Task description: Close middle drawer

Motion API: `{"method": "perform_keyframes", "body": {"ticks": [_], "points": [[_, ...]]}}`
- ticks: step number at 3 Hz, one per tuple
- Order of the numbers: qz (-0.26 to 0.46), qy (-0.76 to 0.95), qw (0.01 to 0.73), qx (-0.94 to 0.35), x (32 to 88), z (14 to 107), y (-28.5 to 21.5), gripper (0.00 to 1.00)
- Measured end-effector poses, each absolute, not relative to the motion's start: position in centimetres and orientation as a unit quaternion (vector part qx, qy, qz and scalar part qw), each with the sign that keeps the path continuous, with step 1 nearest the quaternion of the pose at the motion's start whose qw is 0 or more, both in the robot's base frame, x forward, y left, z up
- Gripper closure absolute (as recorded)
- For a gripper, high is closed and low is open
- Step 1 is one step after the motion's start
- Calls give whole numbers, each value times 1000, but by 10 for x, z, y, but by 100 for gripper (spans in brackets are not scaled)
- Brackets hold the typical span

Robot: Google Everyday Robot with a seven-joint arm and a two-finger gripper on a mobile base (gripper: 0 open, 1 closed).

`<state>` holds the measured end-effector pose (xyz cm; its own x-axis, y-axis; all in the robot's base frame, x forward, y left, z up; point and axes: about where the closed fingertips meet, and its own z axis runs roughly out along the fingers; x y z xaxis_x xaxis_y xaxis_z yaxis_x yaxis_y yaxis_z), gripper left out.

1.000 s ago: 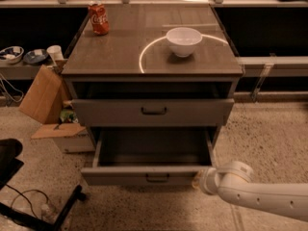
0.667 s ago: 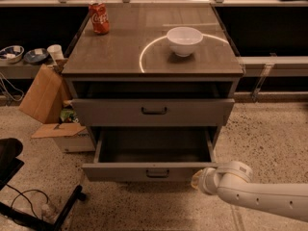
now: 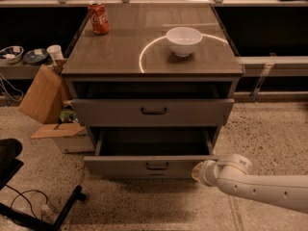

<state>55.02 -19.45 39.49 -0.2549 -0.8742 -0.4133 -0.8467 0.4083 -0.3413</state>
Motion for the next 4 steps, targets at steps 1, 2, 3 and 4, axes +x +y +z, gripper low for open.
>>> {"method": "perform_keyframes", "body": {"ticks": [1, 2, 3, 4], "points": [[-31, 790, 286, -541, 585, 390, -200, 100], [-31, 790, 286, -541, 583, 390, -199, 100], [-32, 791, 289, -538, 602, 383, -200, 100], [-35, 785, 298, -543, 618, 379, -196, 100]]}}
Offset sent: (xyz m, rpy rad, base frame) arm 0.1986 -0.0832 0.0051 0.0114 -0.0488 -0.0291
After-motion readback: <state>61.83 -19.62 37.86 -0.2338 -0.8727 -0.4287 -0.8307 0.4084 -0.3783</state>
